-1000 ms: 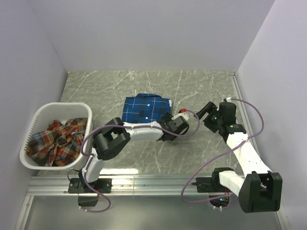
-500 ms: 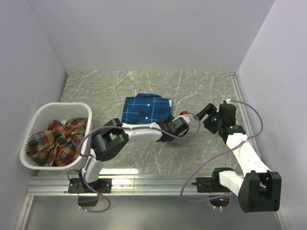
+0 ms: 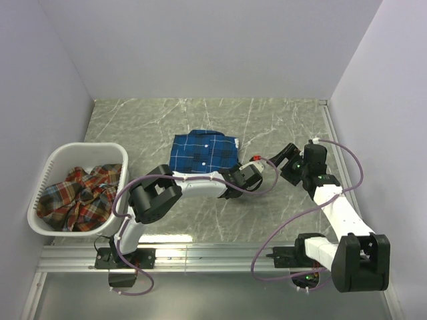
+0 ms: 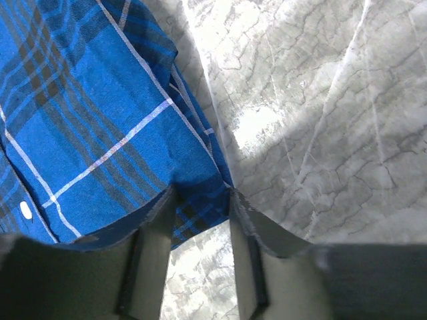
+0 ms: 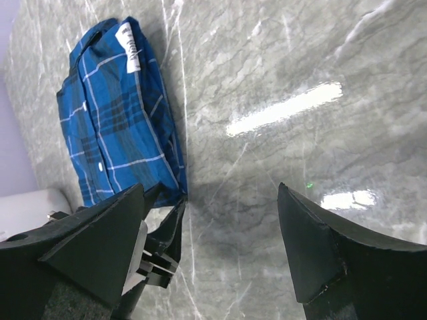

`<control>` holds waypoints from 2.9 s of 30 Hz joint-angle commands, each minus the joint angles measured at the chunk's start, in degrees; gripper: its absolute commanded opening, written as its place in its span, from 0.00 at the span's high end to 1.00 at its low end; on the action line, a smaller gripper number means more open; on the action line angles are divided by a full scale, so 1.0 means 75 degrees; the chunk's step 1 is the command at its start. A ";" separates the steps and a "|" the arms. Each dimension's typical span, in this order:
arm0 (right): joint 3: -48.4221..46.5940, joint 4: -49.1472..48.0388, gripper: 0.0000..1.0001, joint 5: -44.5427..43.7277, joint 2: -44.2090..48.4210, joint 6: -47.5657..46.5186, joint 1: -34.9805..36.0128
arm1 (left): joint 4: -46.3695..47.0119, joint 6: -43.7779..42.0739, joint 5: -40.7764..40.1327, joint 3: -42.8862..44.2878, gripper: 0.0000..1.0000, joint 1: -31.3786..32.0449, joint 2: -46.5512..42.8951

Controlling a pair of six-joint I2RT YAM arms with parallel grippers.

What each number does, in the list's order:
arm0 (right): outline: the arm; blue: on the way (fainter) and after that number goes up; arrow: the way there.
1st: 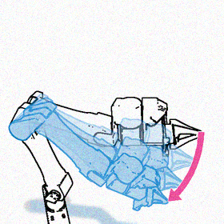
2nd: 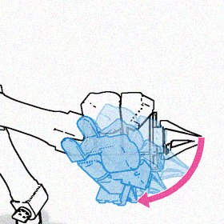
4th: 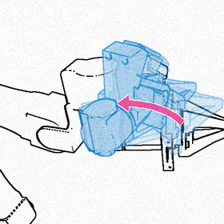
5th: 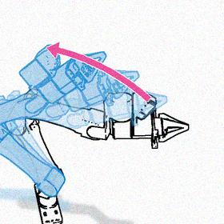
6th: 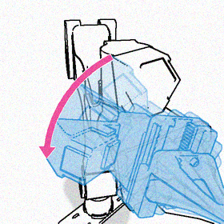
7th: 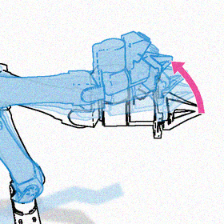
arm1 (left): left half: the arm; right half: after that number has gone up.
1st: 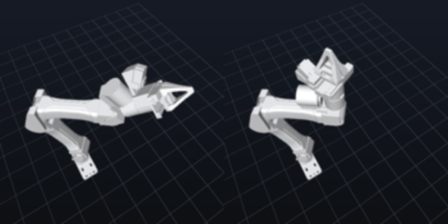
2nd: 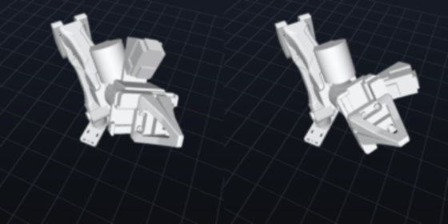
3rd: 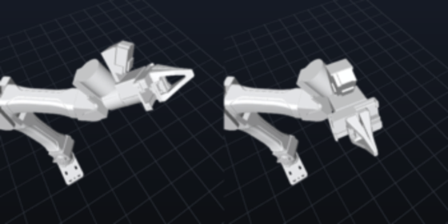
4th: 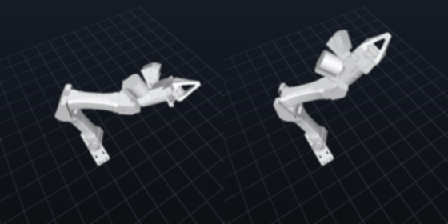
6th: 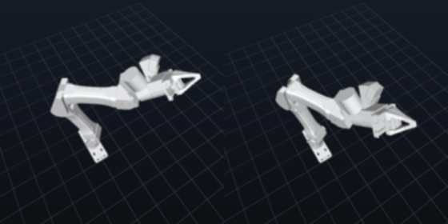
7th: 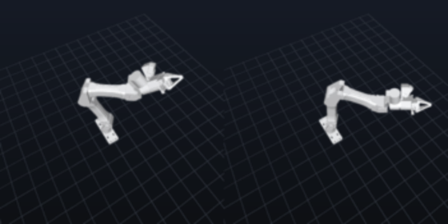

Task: Fold and stack the long sleeve shirts
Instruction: Fold the shirt

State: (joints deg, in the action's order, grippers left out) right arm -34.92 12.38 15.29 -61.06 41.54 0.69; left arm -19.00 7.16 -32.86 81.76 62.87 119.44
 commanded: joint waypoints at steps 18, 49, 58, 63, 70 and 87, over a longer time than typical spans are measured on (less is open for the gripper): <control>0.0649 -0.4814 0.10 0.2074 -0.2871 0.2476 0.0247 | -0.0137 0.1178 0.1592 -0.0389 0.99 -0.0590 -0.1382; -0.1297 -0.5425 0.11 0.0856 -0.6191 0.3415 0.2673 | -0.0700 0.1682 0.2155 -0.0014 0.99 -0.1093 -0.1804; -0.1461 -0.5916 0.12 0.1172 -0.6776 0.3602 0.2791 | -0.0829 0.1799 0.2272 0.0197 0.99 -0.1176 -0.1909; -0.1625 -0.6117 0.13 0.1465 -0.7105 0.3789 0.2826 | -0.0981 0.1858 0.2179 0.0349 0.99 -0.1188 -0.1886; -0.1286 -0.5857 0.15 0.1230 -0.6566 0.3344 0.2604 | -0.1088 0.1835 0.2025 0.0197 0.99 -0.1246 -0.1956; -0.2141 -0.6702 0.25 0.1899 -0.7503 0.3568 0.2791 | -0.1029 0.2315 0.3033 0.0303 1.00 -0.1235 -0.2038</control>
State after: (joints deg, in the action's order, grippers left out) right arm -49.45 -39.55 30.09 -115.20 70.00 21.08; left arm -27.66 22.76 -12.84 82.87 53.60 107.07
